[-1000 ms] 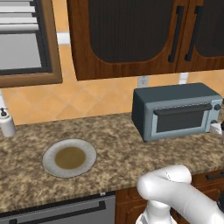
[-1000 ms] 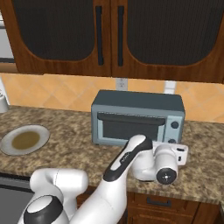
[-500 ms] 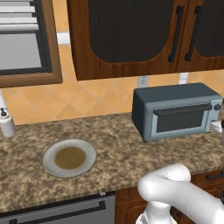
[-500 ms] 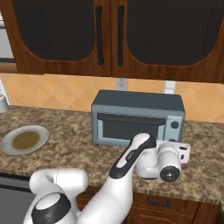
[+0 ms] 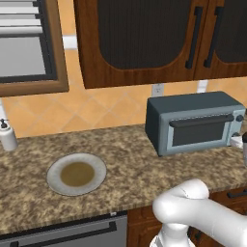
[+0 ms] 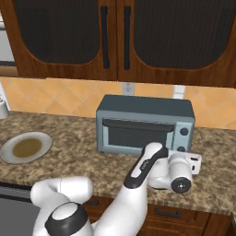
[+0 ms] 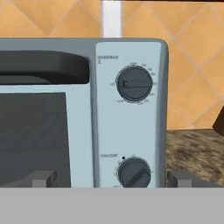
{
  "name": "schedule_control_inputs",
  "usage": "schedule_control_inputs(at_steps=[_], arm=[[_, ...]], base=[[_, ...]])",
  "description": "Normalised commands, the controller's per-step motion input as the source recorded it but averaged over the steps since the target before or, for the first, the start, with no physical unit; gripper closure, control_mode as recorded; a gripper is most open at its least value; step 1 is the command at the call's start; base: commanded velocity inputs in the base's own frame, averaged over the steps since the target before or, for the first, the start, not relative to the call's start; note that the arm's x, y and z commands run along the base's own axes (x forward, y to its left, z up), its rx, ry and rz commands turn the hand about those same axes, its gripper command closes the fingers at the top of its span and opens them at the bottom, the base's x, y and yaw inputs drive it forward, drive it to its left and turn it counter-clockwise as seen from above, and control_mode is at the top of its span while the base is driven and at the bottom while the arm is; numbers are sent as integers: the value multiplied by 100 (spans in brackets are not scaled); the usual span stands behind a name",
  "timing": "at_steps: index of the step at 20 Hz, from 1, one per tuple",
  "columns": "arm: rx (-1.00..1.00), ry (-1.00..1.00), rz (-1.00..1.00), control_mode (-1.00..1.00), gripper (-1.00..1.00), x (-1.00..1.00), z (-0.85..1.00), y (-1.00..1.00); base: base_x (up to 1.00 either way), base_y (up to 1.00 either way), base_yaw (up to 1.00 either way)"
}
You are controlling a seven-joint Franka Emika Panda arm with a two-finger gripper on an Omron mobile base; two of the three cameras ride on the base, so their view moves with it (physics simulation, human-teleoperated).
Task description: Pick up the kebab skewer and baguette bread, and place them inside the toaster oven. Close the toaster oven door and start by setting the timer.
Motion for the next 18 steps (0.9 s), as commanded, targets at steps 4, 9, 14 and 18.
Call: schedule_control_inputs(at_steps=[4, 9, 14, 18], arm=[[2, 0, 0, -100, -100, 23, -25, -10], [3, 0, 5, -100, -100, 14, -13, -9], [2, 0, 5, -100, -100, 6, -4, -8], [1, 0, 1, -100, -100, 7, 0, -1]], base=[[0, 0, 0], [0, 0, 0], [0, 0, 0], [0, 0, 0]])
